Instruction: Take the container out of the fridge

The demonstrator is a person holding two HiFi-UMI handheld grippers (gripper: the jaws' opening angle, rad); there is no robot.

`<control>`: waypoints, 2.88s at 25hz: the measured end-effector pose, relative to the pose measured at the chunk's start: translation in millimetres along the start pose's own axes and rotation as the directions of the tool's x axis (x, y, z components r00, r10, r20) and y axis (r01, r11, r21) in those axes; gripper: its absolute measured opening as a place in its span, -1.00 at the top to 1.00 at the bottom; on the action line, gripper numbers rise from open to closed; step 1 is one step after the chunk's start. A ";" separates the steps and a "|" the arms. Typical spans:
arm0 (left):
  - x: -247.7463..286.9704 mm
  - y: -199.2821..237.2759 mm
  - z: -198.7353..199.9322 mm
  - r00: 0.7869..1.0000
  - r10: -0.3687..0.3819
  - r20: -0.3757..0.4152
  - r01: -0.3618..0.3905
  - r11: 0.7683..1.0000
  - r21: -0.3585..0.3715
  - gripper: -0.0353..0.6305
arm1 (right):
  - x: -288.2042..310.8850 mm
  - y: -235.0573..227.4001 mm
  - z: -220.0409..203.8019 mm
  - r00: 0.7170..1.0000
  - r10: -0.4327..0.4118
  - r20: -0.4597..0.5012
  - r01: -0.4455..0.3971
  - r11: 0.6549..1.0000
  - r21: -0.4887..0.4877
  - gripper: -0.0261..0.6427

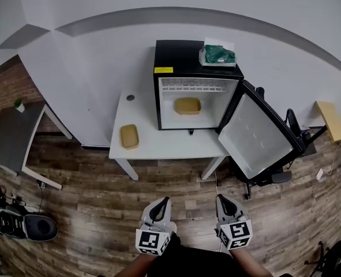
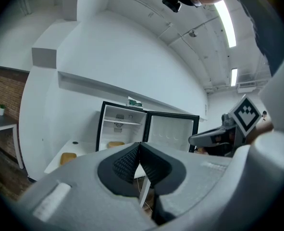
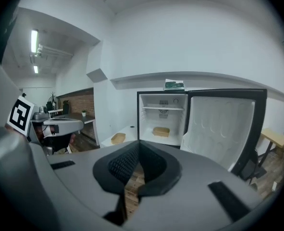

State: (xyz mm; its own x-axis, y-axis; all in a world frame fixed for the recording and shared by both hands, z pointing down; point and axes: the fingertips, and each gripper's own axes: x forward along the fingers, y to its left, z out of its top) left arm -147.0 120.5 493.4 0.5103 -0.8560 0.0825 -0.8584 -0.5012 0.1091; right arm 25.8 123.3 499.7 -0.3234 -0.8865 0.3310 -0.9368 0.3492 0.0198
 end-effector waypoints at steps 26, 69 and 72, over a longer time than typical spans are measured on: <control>68.3 107.8 4.7 0.995 0.100 -0.012 -0.100 0.995 -0.004 0.85 | 147.8 10.7 39.3 0.995 0.095 -0.013 -0.095 0.995 -0.024 0.92; 428.1 117.3 -42.0 0.954 0.092 -0.286 -0.040 0.982 0.183 0.84 | 332.3 -208.4 63.1 0.981 0.192 -0.024 -0.189 0.978 0.083 0.92; 440.2 118.5 -59.3 0.946 0.072 -0.317 -0.018 0.985 0.171 0.84 | 332.4 -207.9 57.0 0.982 0.183 -0.037 -0.179 0.979 0.098 0.92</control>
State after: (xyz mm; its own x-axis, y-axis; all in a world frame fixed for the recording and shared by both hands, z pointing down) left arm -21.1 -308.2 601.4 0.4370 -0.8057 0.3998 -0.8636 -0.5001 -0.0638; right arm 105.4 -261.3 551.9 -0.4845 -0.7954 0.3640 -0.8723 0.4708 -0.1323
